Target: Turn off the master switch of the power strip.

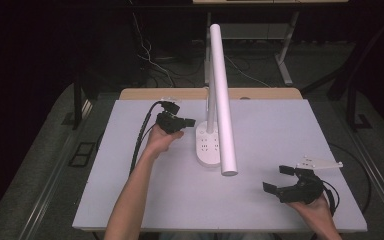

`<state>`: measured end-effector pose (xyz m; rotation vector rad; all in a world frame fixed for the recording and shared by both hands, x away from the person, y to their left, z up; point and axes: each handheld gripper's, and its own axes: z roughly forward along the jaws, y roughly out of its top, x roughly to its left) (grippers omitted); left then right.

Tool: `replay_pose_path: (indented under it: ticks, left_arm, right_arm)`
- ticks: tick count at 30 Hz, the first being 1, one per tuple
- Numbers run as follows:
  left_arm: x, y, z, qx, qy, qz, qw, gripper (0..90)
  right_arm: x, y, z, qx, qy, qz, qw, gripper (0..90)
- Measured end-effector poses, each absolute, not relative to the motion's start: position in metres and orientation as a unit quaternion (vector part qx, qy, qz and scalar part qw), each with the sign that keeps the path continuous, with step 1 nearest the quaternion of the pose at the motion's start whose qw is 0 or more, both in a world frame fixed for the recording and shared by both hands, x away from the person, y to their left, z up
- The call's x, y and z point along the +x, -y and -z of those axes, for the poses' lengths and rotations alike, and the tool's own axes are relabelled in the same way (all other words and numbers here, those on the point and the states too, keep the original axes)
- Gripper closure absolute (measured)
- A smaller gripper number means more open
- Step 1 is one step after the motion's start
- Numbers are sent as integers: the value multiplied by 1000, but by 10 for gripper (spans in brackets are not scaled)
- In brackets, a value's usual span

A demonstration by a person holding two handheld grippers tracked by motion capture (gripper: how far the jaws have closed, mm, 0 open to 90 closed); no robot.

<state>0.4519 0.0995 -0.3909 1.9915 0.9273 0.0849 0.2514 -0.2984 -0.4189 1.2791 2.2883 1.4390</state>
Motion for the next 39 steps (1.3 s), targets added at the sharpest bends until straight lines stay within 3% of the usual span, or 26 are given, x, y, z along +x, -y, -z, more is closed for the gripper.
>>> replay_pose_path:
  ticks: [6,12,13,14,15,16,18,19,20,23,34,39]
  left_arm:
    - [442,-112,383,795,-381,-40,470,896]
    - [430,-121,375,794,-378,-50,474,814]
    - [428,-123,373,793,-378,-49,476,779]
    - [425,-124,372,792,-377,-49,478,671]
    - [423,-125,371,791,-374,-49,481,671]
    - [420,-127,370,791,-373,-46,482,551]
    - [414,-131,369,789,-367,-40,491,499]
    - [411,-133,369,789,-365,-38,492,380]
    - [409,-135,369,790,-363,-38,493,380]
    - [400,-142,370,782,-363,-34,505,223]
    - [369,-159,370,779,-367,-36,508,4]
    - [353,-167,370,776,-367,-45,510,0]
  right_arm:
    - [252,298,419,426,-763,-480,76,1]
    - [252,298,419,428,-762,-481,76,1]
    - [252,298,419,428,-762,-481,76,1]
    - [252,298,419,429,-761,-480,75,1]
    - [252,298,419,429,-761,-480,75,1]
    - [251,298,419,428,-761,-481,76,1]
    - [251,299,419,427,-761,-482,77,1]
    - [251,299,419,428,-760,-483,76,1]
    - [251,299,419,428,-760,-483,76,1]
    - [251,299,418,429,-759,-484,77,1]
    - [251,299,418,428,-759,-485,78,1]
    - [250,298,417,427,-760,-483,79,1]
